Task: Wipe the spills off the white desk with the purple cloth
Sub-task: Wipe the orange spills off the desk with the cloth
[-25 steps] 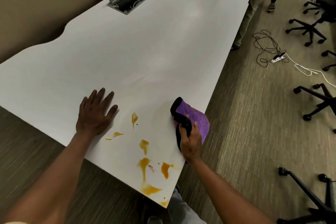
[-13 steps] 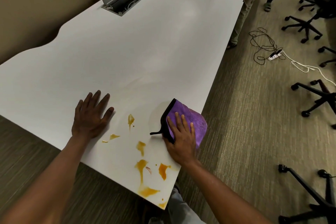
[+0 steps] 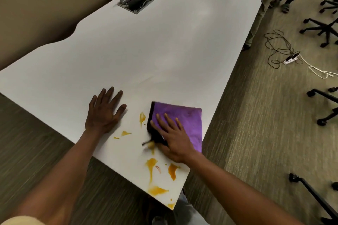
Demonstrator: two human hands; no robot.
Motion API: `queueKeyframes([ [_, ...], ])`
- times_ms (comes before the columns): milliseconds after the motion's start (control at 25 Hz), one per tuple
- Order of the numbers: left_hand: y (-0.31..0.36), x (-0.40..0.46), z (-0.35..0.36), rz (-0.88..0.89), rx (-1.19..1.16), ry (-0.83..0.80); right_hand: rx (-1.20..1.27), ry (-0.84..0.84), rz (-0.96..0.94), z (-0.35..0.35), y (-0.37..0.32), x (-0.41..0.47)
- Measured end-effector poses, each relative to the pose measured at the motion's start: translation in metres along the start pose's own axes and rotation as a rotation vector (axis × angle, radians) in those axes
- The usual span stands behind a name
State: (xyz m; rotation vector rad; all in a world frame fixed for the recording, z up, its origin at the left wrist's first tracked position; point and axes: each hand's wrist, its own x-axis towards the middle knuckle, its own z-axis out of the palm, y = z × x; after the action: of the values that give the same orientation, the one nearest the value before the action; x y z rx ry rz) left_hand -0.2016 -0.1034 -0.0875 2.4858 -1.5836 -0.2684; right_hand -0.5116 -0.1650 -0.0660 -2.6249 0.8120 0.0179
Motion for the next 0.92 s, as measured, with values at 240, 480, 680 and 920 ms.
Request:
queueKeyframes([
  [240, 0.002, 0.001, 0.002, 0.004, -0.014, 0.022, 0.031, 0.013, 0.105, -0.016, 0.06, -0.007],
  [480, -0.002, 0.003, 0.005, 0.01, -0.023, 0.062, -0.031, 0.039, 0.213, -0.007, -0.006, 0.09],
  [680, -0.004, 0.001, 0.005, 0.041, -0.041, 0.108, 0.009, -0.119, -0.209, 0.003, -0.031, 0.042],
  [920, -0.003, 0.002, 0.004, 0.023, -0.029, 0.085, 0.079, -0.07, -0.132, -0.015, 0.032, 0.025],
])
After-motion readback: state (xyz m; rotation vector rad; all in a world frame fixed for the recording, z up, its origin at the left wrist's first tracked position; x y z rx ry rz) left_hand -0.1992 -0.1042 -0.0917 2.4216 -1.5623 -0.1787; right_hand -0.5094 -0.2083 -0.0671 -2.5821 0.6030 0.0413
